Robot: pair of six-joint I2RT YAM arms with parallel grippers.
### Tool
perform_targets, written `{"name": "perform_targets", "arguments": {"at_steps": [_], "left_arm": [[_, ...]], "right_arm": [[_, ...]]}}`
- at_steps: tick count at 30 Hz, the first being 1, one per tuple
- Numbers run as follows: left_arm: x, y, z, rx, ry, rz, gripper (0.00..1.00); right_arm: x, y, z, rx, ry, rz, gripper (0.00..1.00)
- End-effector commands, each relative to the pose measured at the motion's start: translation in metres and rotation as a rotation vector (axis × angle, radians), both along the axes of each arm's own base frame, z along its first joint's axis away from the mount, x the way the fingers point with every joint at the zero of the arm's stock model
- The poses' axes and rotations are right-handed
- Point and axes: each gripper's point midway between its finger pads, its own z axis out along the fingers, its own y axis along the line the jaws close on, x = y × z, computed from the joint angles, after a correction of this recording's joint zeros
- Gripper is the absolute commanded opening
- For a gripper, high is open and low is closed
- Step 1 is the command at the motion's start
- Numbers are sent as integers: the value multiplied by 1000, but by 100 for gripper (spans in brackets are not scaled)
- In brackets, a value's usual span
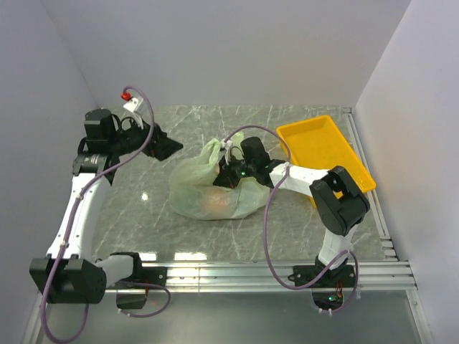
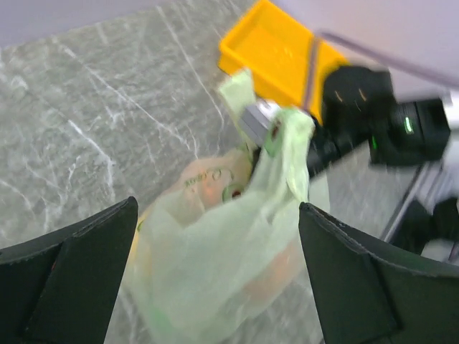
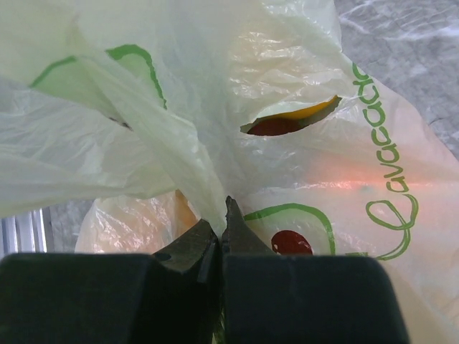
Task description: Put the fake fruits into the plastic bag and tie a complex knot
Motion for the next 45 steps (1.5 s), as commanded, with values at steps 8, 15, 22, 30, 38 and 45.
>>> {"name": "perform_targets", "arguments": {"at_steps": [8, 15, 22, 30, 38, 45], "left_arm": [[-47, -19, -57, 215, -176, -378, 99], [-32, -52, -93, 355, -318, -506, 99], [-7, -67, -113, 254, -133, -389, 16], [-32, -62, -101, 162, -114, -395, 1], [-39, -66, -99, 144, -127, -443, 0], [-33, -69, -99, 132, -116, -466, 1]], "right_arm": [[1, 7, 40, 48, -104, 68, 0], [-1, 9, 36, 43, -103, 84, 0], [-2, 9, 39, 51, -116, 76, 0], [2, -19, 97, 65, -151, -25, 45], [16, -101, 148, 197, -27, -274, 63], [59, -147, 98, 184, 120, -444, 67]]}}
